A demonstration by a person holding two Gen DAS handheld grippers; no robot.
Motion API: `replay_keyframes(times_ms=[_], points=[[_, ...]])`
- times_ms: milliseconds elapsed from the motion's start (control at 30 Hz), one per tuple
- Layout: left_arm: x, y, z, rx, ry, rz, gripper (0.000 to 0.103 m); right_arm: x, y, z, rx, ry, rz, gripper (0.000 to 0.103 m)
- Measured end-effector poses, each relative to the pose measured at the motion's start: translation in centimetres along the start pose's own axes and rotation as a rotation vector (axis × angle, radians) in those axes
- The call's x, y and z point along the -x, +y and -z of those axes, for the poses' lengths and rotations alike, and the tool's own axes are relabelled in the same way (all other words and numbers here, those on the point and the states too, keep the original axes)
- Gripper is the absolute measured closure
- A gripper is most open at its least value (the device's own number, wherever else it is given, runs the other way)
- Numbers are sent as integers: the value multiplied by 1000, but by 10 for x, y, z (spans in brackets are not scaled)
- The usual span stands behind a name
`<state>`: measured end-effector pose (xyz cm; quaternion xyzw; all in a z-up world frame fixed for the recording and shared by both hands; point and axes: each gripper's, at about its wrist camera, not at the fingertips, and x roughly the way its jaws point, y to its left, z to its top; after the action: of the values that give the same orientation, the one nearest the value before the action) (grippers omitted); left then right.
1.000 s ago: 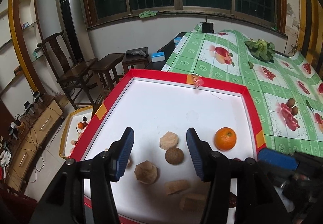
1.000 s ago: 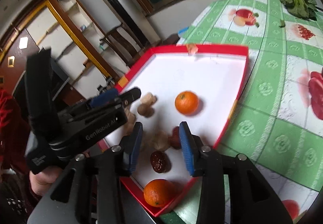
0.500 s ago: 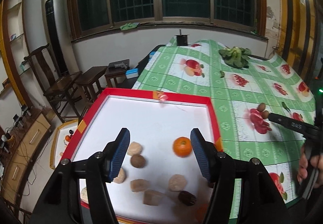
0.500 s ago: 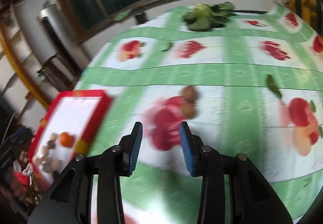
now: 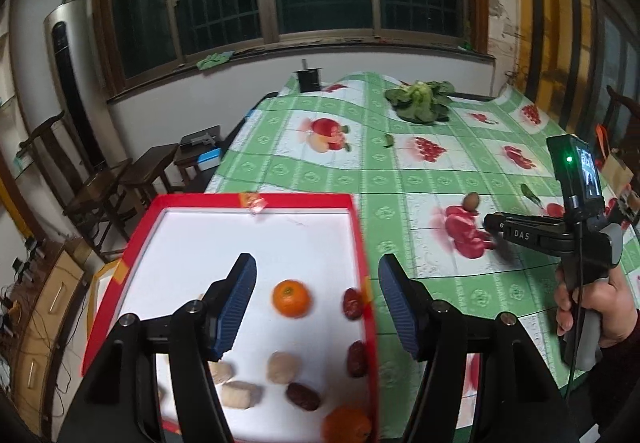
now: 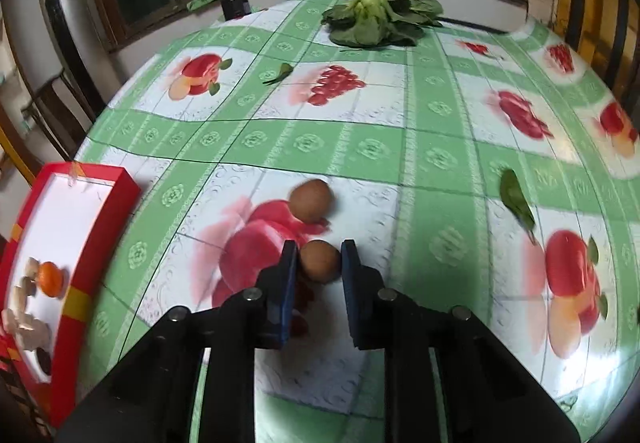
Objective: Organize fruits
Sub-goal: 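Move both tools from the tray back over the remaining brown fruits, then grasp a round brown fruit with the left gripper while the right gripper grasps another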
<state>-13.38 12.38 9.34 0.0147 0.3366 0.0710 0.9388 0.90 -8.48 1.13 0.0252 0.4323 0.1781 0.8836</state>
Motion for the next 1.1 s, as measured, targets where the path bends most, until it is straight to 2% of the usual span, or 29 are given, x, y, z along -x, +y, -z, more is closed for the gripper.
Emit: replay_keyframes(times_ms=[167, 233, 300, 400, 500, 733, 767, 833, 933, 1033, 1100], points=[[-25, -45, -19, -84, 32, 91, 39, 16, -57, 3, -125, -4, 24, 80], [-45, -68, -27, -122, 59, 133, 39, 21, -75, 4, -146, -12, 44, 80], [-72, -91, -35, -140, 98, 174, 39, 25, -90, 5, -180, -16, 27, 80], [-100, -115, -40, -129, 124, 203, 39, 26, -97, 6, -217, -12, -5, 80], [-117, -138, -44, -142, 126, 241, 39, 25, -92, 4, -205, -12, 6, 80], [-152, -163, -47, -161, 180, 226, 40, 23, -94, 4, -229, -3, -12, 80], [-156, -165, -47, -162, 186, 223, 41, 23, -93, 3, -232, -1, -17, 80], [-165, -166, -48, -156, 201, 223, 52, 22, -94, 3, -231, 2, -23, 80], [-172, -164, -48, -126, 202, 255, 76, 21, -92, 2, -223, 3, -24, 80], [-167, -168, -46, -161, 188, 249, 79, 21, -91, 2, -220, 3, -27, 80], [-161, -164, -42, -137, 196, 274, 79, 21, -92, 1, -219, 2, -29, 80]])
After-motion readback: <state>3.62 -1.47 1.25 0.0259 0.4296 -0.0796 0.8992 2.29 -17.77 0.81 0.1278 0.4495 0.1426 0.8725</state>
